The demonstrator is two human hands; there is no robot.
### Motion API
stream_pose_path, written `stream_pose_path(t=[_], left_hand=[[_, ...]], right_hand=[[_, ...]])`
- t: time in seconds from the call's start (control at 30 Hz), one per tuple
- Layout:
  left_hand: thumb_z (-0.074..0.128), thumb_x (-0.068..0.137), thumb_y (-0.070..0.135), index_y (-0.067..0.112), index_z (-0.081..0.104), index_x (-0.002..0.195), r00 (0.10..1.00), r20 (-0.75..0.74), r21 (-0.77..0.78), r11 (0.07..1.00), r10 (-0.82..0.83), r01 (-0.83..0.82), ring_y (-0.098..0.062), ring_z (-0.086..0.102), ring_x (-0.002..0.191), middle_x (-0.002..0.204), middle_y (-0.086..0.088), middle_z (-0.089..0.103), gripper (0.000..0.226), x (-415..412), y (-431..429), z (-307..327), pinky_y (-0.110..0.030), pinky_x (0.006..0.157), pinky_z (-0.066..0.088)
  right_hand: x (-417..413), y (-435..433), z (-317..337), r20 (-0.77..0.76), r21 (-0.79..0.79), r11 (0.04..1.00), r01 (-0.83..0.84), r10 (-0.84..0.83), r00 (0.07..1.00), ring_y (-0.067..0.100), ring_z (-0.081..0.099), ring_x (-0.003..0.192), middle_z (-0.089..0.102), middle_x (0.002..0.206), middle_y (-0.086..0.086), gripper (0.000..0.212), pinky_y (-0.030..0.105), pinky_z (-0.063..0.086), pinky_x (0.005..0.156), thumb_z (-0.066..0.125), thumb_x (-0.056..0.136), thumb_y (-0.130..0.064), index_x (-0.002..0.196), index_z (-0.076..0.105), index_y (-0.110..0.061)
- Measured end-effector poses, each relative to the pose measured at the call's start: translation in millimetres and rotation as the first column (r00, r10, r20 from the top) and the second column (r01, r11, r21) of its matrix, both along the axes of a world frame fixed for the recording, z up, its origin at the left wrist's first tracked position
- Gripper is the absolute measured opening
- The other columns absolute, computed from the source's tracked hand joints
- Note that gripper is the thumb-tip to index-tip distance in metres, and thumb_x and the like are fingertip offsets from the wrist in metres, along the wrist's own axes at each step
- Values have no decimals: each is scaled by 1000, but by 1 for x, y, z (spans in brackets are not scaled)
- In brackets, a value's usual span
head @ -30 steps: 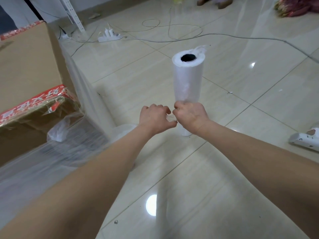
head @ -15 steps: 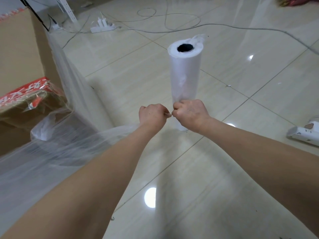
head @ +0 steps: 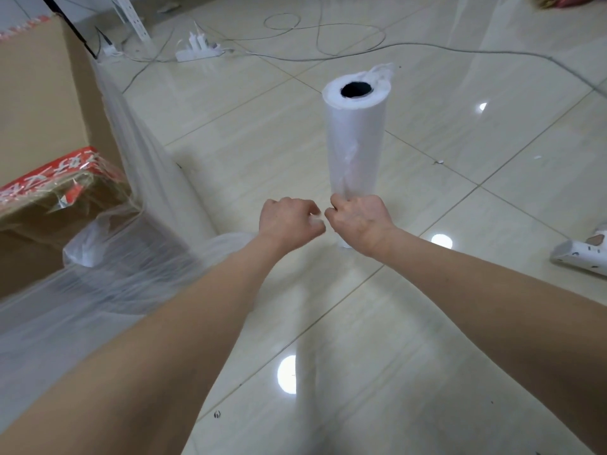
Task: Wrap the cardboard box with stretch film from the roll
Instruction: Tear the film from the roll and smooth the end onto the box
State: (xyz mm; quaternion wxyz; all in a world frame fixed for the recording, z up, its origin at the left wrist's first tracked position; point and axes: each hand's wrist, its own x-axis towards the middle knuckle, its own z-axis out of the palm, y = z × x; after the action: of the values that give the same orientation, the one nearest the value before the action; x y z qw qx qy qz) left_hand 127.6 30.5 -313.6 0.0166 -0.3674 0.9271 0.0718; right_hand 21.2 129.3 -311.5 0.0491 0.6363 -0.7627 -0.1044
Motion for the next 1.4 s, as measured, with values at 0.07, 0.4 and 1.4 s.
stream_pose_path(t=[0.07, 0.4, 1.4], left_hand=[[52, 77, 54, 35, 60, 117, 985, 116, -36, 990, -128, 133, -16, 53, 108, 109, 11, 66, 45, -2, 5, -8, -33, 87, 34], [45, 94, 41, 29, 61, 68, 998, 58, -31, 999, -37, 39, -20, 49, 76, 68, 5, 60, 32, -7, 18, -30, -31, 75, 26], [55, 88, 48, 31, 65, 83, 991, 112, 34, 997, -67, 64, -20, 53, 99, 77, 7, 59, 21, -11, 18, -46, -30, 77, 27]], right_hand=[[0, 2, -1, 8, 14, 1000, -2, 2, 1000, 24, 61, 98, 47, 118, 3, 29, 27, 32, 57, 56, 87, -9, 114, 62, -17], [-3, 13, -14, 42, 25, 998, -56, 55, 998, 22, 51, 111, 52, 118, -1, 30, 28, 34, 63, 44, 96, -10, 121, 57, -19], [1, 12, -23, 69, 86, 996, -15, 9, 998, 24, 45, 112, 43, 122, 5, 28, 31, 36, 66, 45, 96, -16, 118, 60, -17]])
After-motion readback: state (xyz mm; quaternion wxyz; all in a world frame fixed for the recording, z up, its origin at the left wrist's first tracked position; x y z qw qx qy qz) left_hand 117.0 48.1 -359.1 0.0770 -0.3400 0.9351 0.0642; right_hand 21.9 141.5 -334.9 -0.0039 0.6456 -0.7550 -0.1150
